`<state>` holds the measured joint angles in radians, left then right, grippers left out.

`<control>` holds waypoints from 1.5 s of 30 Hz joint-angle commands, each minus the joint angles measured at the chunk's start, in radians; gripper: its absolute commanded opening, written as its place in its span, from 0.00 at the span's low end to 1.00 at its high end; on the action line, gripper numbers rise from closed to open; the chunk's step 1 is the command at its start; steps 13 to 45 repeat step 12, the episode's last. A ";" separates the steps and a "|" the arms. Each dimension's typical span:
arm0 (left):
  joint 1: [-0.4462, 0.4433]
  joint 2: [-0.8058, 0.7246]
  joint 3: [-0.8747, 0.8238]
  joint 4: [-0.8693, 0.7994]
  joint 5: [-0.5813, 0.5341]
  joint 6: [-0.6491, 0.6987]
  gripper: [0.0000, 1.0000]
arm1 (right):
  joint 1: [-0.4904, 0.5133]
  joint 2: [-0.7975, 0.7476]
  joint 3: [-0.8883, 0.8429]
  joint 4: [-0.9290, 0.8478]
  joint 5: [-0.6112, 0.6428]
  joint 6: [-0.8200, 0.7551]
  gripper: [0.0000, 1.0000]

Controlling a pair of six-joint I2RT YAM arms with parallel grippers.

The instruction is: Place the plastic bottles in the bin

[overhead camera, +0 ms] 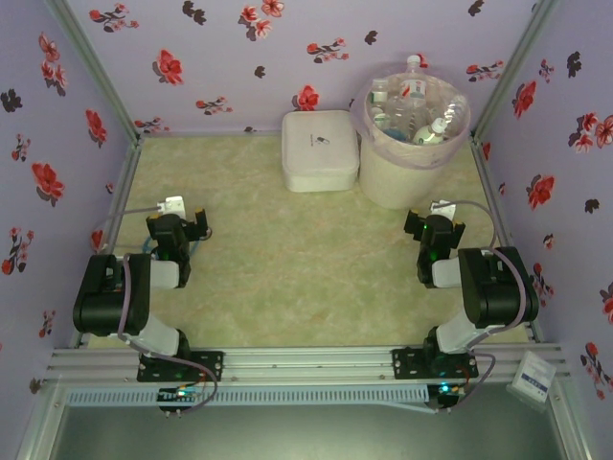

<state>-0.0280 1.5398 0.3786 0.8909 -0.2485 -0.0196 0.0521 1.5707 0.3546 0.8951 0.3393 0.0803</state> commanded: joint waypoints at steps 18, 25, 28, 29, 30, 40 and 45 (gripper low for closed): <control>-0.004 0.008 0.003 0.034 0.005 -0.002 1.00 | -0.012 -0.010 0.023 0.011 -0.041 0.021 0.99; -0.004 0.008 0.003 0.034 0.005 -0.002 1.00 | -0.012 -0.010 0.023 0.011 -0.041 0.021 0.99; -0.004 0.008 0.003 0.034 0.005 -0.002 1.00 | -0.012 -0.010 0.023 0.011 -0.041 0.021 0.99; -0.004 0.008 0.003 0.034 0.005 -0.002 1.00 | -0.012 -0.010 0.023 0.011 -0.041 0.021 0.99; -0.004 0.008 0.003 0.034 0.005 -0.002 1.00 | -0.012 -0.010 0.023 0.011 -0.041 0.021 0.99; -0.004 0.008 0.003 0.034 0.005 -0.002 1.00 | -0.012 -0.010 0.023 0.011 -0.041 0.021 0.99; -0.004 0.008 0.003 0.034 0.005 -0.002 1.00 | -0.012 -0.010 0.023 0.011 -0.041 0.021 0.99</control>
